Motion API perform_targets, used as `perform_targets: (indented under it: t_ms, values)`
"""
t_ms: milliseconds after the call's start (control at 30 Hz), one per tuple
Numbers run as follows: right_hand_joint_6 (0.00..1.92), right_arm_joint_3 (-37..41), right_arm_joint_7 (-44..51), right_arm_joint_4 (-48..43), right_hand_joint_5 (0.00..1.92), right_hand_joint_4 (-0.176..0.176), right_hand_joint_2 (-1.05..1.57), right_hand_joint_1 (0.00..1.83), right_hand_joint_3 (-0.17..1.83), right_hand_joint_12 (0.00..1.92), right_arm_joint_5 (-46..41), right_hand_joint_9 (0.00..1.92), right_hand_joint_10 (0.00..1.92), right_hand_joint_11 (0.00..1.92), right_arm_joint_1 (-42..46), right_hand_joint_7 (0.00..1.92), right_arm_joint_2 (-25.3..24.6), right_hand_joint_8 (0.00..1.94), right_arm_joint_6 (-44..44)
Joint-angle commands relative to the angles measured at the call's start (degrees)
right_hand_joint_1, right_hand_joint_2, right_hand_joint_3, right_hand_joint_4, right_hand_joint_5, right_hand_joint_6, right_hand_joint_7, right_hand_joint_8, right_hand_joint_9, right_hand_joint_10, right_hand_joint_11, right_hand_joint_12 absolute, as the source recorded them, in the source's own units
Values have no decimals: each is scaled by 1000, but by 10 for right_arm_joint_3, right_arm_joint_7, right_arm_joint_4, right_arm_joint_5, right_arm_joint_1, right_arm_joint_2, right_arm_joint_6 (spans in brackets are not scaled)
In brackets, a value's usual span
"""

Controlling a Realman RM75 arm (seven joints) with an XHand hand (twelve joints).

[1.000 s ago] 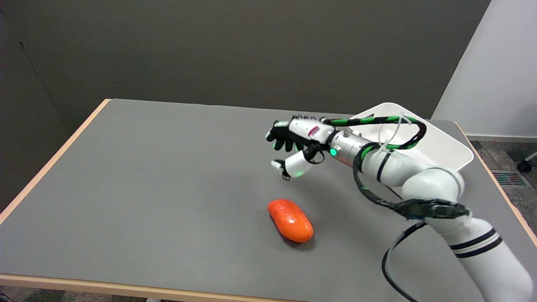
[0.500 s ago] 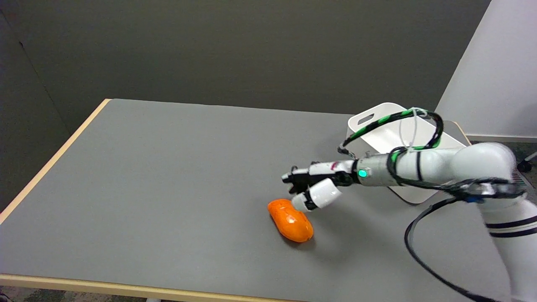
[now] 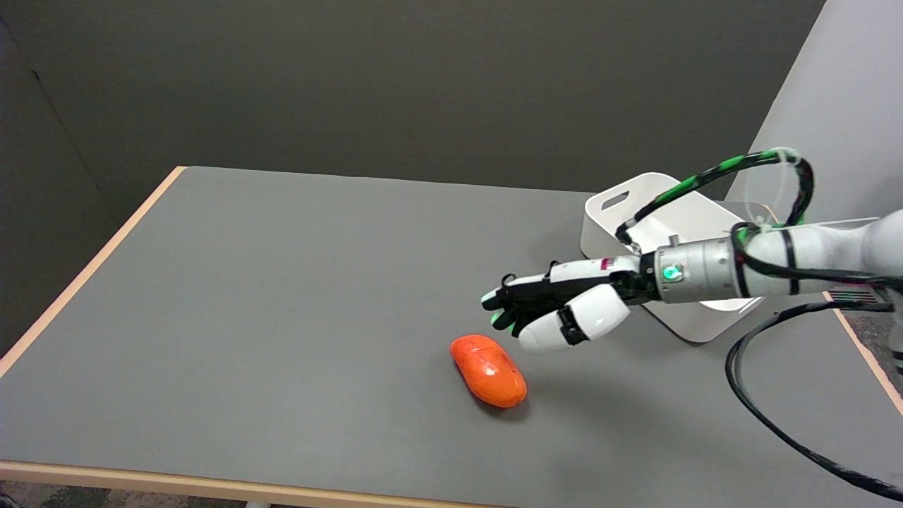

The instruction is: Pick up mango.

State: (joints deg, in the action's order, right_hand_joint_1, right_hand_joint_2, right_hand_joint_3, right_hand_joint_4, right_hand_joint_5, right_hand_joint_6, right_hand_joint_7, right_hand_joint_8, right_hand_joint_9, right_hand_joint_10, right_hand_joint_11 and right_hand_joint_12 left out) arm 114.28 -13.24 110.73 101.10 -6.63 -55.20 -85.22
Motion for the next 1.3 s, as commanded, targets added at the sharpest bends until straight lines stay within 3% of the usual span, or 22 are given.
perform_targets:
  t_ms: [33, 167, 233, 333, 567, 667, 767, 900, 1100, 1300]
  values:
    - [267, 70, 9, 5, -1, -176, 762, 358, 765, 1667, -148, 143, 928, 416, 47, 173, 5, 449, 39]
    - [245, 28, 90, -4, -1, -176, 757, 348, 766, 1661, -189, 118, 904, 399, 48, 152, -19, 440, 70]
    - [214, 1, 141, -17, -1, -176, 722, 369, 844, 1555, -233, 112, 845, 258, 50, 115, -20, 448, 82]
    - [132, -44, 177, -51, 2, -176, 695, 351, 921, 1191, -286, 10, 675, 19, 47, 42, -18, 351, 89]
    - [123, -104, 226, -111, -1, -173, 700, 447, 938, 1114, -294, -1, 605, -1, 3, 37, -5, 331, 95]
    - [128, -111, 204, -72, -1, -170, 701, 464, 930, 1111, -191, -1, 609, -1, 4, 44, -5, 338, 103]
    - [124, -125, 141, -11, 12, -173, 690, 392, 918, 1204, 16, 6, 664, 51, 17, 53, -12, 353, 109]
    - [127, -137, 86, 0, 25, -176, 669, 293, 902, 1299, 184, 13, 724, 121, 15, 61, -28, 382, 72]
    - [131, -152, 59, 2, -1, -176, 687, 211, 908, 1345, 479, 17, 740, 156, -14, 48, -113, 413, 3]
    - [60, -162, 4, 4, -1, -176, 687, 191, 887, 1371, 484, 34, 749, 202, -35, 16, -115, 394, -24]
